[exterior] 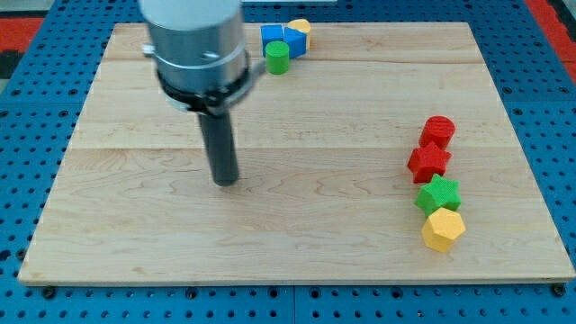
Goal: Move the blue blocks to the right side
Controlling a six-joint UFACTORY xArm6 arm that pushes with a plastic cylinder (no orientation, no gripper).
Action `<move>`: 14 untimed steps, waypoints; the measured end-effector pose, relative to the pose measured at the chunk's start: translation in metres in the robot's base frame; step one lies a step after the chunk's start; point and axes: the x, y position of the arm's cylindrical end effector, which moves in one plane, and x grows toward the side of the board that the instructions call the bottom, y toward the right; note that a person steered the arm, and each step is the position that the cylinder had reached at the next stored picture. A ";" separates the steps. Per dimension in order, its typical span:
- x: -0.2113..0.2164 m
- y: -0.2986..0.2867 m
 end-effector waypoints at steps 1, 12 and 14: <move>-0.058 -0.004; -0.234 0.152; -0.246 0.204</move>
